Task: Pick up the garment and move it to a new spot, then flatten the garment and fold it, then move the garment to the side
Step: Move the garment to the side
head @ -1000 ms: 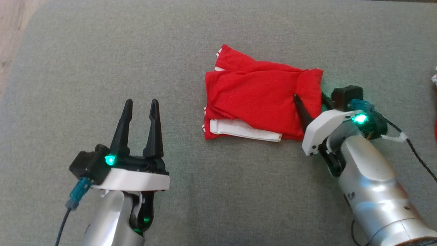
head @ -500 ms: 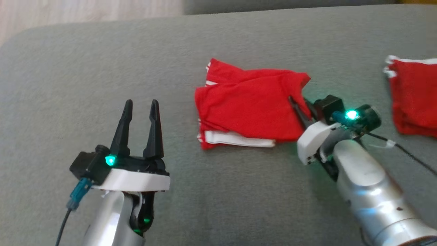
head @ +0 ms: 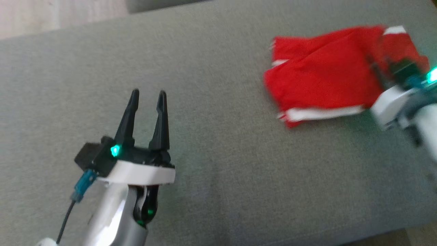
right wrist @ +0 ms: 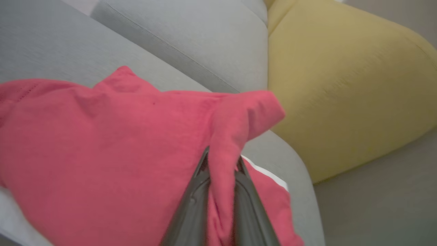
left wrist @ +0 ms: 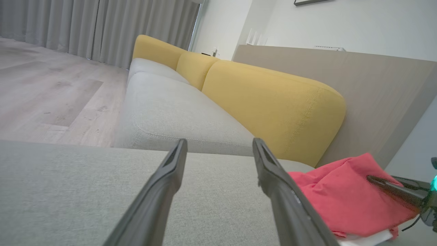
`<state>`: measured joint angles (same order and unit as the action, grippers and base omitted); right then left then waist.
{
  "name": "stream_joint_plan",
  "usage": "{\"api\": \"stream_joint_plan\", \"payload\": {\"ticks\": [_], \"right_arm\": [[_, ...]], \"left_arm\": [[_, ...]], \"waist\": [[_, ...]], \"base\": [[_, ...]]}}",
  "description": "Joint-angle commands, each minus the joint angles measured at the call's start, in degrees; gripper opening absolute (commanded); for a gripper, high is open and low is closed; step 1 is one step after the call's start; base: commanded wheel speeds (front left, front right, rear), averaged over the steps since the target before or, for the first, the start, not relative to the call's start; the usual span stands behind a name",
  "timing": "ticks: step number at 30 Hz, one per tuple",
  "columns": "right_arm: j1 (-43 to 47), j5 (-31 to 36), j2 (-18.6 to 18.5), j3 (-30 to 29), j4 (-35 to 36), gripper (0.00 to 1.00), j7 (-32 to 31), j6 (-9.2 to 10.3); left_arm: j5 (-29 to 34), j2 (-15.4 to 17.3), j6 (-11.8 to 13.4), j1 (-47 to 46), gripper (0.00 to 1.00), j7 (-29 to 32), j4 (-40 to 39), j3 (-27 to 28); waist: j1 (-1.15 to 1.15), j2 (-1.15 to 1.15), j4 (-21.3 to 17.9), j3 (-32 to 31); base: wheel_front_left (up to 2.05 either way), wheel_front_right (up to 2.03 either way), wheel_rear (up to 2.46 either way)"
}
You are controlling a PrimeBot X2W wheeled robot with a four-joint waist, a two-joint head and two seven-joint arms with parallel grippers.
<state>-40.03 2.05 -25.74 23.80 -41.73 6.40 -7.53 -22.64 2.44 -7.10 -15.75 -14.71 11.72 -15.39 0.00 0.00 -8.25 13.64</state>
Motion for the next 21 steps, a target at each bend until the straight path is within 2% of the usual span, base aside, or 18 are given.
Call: {"api": "stream_joint_plan", "payload": {"ticks": [1,5,6,13,17,21], "right_arm": [[-2.2,-0.9,-2.7,0.1,3.3,0.00,-0.9,0.04],[-2.9,-2.9,-8.8,-0.5,6.2,0.00,-4.1,0.04],[-2.9,-2.9,-8.8,-0.5,6.2,0.00,-4.1,0.04],[-1.4,-3.6,-16.7,-3.7,6.7,0.00,-7.8,0.04],[-0.8,-2.9,-18.9,-7.1,5.7,0.00,-8.2,0.04],[0.1,-1.9,-19.2,-9.8,5.2,0.00,-8.6,0.04]], "left_arm": [[0.7,0.4,-0.2,-3.1,1.00,-0.3,-2.0,1.3],[1.2,0.4,-0.3,-4.9,1.00,-0.3,-1.6,0.9],[1.2,0.4,-0.3,-4.9,1.00,-0.3,-1.6,0.9],[0.5,0.4,-0.4,-8.1,1.00,-0.3,-0.9,-0.8],[0.5,0.4,-0.4,-8.5,1.00,-0.3,-0.3,-0.3],[0.7,0.4,-0.4,-8.6,1.00,-0.3,-0.1,-0.2]], "waist": [[0.00,0.00,-2.0,3.1],[0.00,0.00,-2.7,6.1],[0.00,0.00,-2.7,6.1],[0.00,0.00,-1.1,9.7],[0.00,0.00,-0.6,10.6],[0.00,0.00,0.0,11.1]], "base": [[0.00,0.00,0.00],[0.00,0.00,0.00],[0.00,0.00,0.00],[0.00,0.00,0.00],[0.00,0.00,0.00],[0.00,0.00,0.00]]}}
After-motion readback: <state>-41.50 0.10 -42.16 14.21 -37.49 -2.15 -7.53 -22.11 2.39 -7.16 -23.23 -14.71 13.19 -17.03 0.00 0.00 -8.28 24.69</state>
